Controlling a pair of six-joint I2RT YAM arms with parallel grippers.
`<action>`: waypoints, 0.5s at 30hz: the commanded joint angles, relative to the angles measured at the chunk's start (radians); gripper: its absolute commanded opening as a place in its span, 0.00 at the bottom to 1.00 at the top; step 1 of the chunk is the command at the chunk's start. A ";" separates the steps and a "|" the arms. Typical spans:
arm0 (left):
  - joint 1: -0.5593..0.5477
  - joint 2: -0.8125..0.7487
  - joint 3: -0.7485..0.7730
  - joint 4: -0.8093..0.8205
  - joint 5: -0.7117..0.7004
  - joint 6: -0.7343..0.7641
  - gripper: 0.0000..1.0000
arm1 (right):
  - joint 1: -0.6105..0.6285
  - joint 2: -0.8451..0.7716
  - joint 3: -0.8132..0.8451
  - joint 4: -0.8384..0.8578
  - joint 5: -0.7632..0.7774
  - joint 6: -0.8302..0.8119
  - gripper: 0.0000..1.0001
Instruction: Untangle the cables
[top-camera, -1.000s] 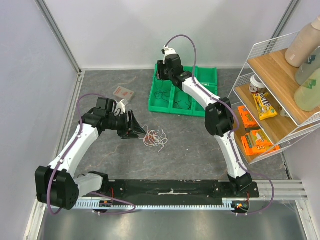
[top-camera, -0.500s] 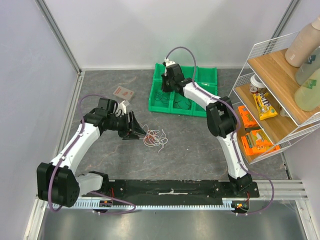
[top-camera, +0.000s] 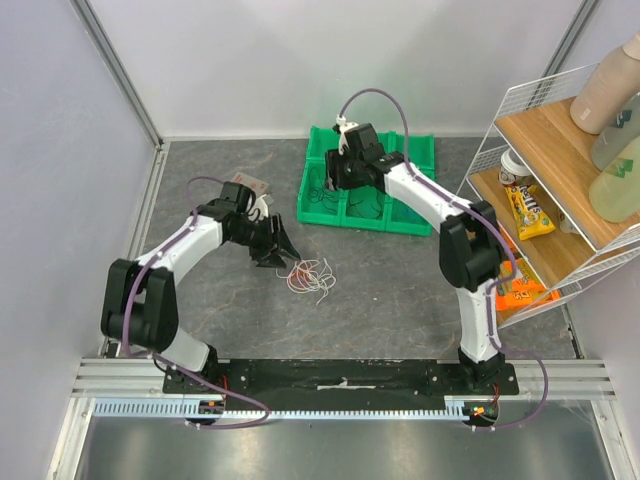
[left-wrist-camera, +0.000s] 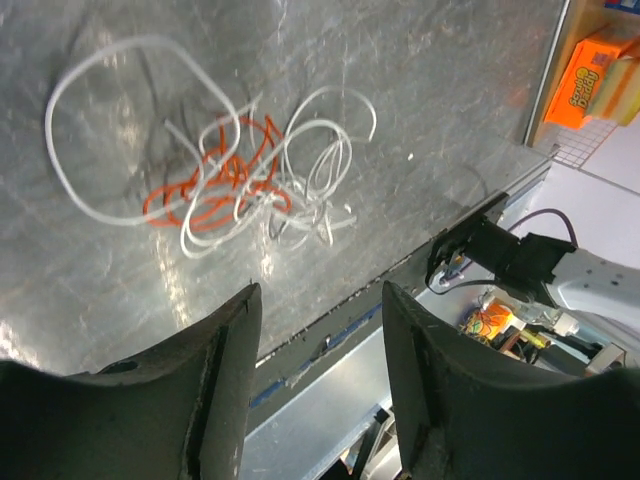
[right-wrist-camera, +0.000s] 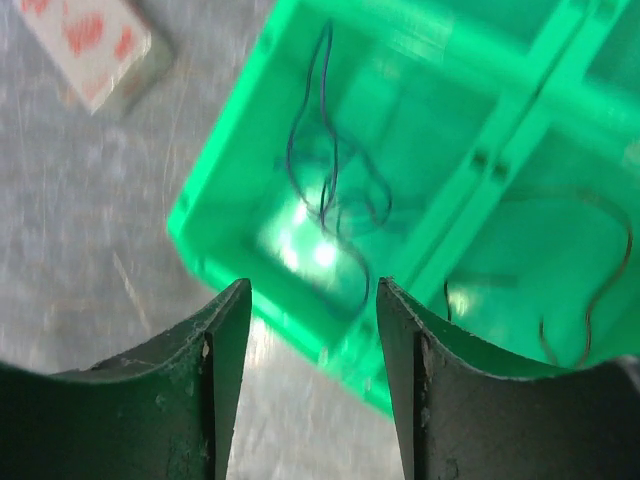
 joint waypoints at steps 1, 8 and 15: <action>-0.031 0.112 0.079 0.082 -0.029 0.050 0.57 | 0.024 -0.229 -0.259 -0.061 -0.106 -0.021 0.61; -0.082 0.204 0.118 0.064 -0.015 0.074 0.45 | 0.079 -0.475 -0.740 0.137 -0.263 0.054 0.61; -0.110 0.060 0.156 -0.020 -0.029 0.070 0.02 | 0.134 -0.485 -0.788 0.189 -0.315 0.071 0.61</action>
